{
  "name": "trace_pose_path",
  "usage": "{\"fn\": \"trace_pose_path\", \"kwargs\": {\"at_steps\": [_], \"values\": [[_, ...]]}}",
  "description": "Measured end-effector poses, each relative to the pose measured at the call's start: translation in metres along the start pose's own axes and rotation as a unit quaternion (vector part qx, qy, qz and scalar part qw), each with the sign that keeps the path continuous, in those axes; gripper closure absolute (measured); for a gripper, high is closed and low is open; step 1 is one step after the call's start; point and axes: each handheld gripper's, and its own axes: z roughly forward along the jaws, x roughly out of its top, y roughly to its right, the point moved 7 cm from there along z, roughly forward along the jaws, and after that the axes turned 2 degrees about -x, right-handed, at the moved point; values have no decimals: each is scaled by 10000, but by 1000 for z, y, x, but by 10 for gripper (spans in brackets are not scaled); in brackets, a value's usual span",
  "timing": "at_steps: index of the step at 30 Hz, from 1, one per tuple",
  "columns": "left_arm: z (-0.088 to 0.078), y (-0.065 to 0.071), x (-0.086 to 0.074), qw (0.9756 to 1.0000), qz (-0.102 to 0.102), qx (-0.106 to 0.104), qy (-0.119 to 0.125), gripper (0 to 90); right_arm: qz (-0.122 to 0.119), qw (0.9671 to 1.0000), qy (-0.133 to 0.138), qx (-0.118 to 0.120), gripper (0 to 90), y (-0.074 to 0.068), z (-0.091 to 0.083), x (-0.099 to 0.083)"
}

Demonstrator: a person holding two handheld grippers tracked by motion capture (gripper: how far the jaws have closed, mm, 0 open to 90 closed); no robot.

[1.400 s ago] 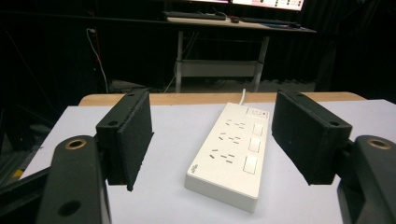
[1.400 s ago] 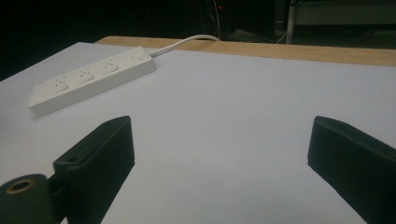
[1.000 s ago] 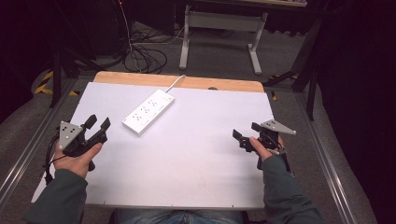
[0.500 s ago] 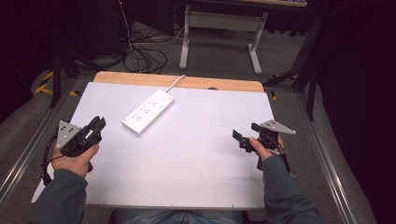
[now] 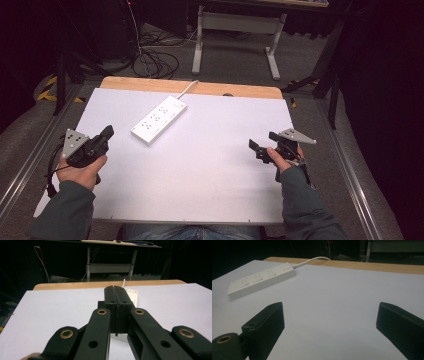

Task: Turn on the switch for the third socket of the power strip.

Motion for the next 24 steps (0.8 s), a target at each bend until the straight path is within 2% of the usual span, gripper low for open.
{"fn": "trace_pose_path", "kwargs": {"at_steps": [7,13,19,24], "values": [[2,2,0,10000,52,-61,-52,899,-7,10000,-10,5,84,0,0,0],[10,1,0,9996,223,-55,-170,899,-15,10000,-1,-2,84,0,0,0],[17,1,1,9981,548,28,-265,899,-6,10000,-6,3,84,0,0,0],[19,-1,0,9981,535,75,-289,900,-24,10000,-26,13,85,-1,1,-1]]}}
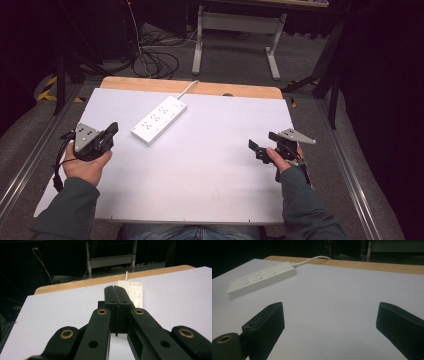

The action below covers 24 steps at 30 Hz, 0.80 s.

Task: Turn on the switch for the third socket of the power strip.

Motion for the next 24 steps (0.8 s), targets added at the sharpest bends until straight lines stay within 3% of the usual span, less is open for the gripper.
{"fn": "trace_pose_path", "kwargs": {"at_steps": [24], "values": [[14,2,2,9997,193,-17,-147,899,-10,10000,-31,0,86,1,1,-1]]}}
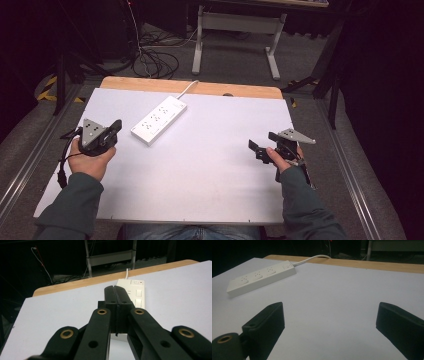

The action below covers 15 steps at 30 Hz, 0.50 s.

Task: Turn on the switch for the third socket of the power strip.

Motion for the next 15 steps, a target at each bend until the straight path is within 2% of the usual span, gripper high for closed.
{"fn": "trace_pose_path", "kwargs": {"at_steps": [15], "values": [[8,2,2,9999,96,-45,-74,899,12,10000,10,9,88,0,0,0]]}}
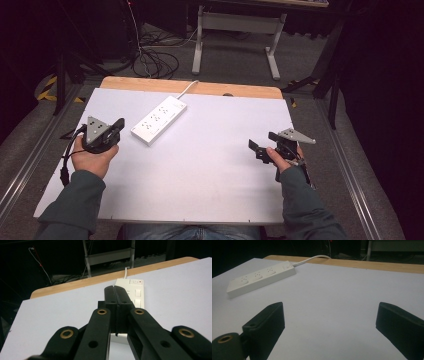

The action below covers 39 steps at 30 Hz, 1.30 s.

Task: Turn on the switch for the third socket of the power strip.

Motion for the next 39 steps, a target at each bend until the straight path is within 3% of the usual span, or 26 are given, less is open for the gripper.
{"fn": "trace_pose_path", "kwargs": {"at_steps": [39], "values": [[25,10,5,9997,190,-122,-136,899,-14,10000,-30,-50,88,2,0,-1]]}}
